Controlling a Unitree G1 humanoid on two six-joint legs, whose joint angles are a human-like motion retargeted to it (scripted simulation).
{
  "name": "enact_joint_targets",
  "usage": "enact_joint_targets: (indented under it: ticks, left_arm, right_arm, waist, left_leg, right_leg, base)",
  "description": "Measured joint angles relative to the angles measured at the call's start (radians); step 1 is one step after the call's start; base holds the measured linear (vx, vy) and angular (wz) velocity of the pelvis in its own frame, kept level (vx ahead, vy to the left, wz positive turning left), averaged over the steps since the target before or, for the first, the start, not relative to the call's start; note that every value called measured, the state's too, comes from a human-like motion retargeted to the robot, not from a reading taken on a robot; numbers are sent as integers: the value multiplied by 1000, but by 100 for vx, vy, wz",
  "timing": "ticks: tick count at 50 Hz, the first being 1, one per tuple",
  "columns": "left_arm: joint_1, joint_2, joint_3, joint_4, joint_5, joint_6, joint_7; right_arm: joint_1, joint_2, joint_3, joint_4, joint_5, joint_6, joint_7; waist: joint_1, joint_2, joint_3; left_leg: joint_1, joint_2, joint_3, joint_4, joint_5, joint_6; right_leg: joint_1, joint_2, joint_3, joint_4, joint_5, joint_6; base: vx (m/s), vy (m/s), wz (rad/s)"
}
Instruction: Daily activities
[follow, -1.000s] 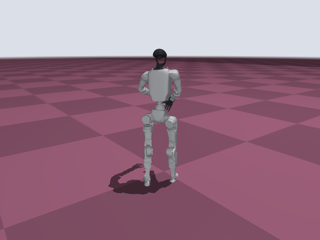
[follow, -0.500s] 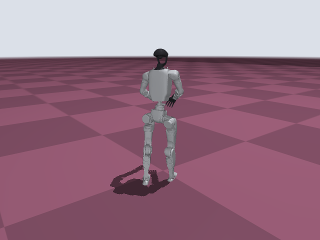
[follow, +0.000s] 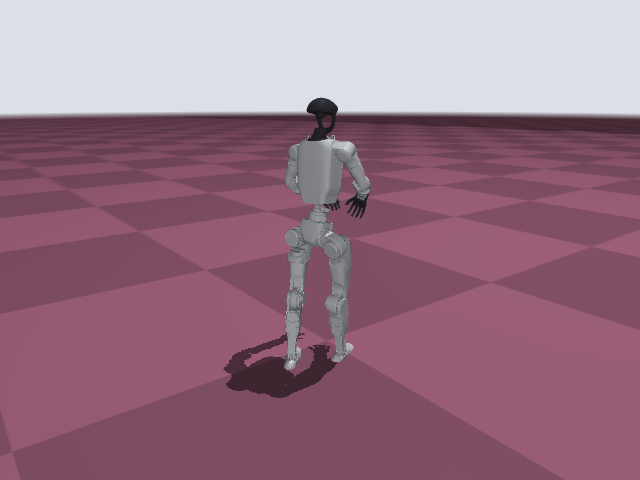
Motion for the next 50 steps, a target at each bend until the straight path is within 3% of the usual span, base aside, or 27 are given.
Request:
enact_joint_targets:
  ticks: [10,24,50]
  left_arm:
    - [31,15,31,-4,-65,-4,-49]
    - [96,35,91,-62,-109,-20,-59]
    - [127,105,80,-81,20,-24,-7]
  right_arm:
    - [-14,24,-24,8,10,24,33]
    - [10,-42,-76,-75,-19,12,-34]
    - [-53,-132,-11,-105,-270,-31,-114]
  waist:
    - [-7,6,-8]
    - [-8,10,-17]
    - [12,-6,-23]
  left_leg:
    - [-5,2,31,4,3,12]
    - [-9,3,66,9,10,22]
    - [5,-4,84,15,28,40]
  right_leg:
    - [-16,29,22,-1,31,0]
    - [-31,63,37,-3,60,0]
    - [-32,102,49,-5,88,0]
  base:
    - [-4,-1,-31]
    - [-3,-2,-28]
    - [-1,-1,-15]
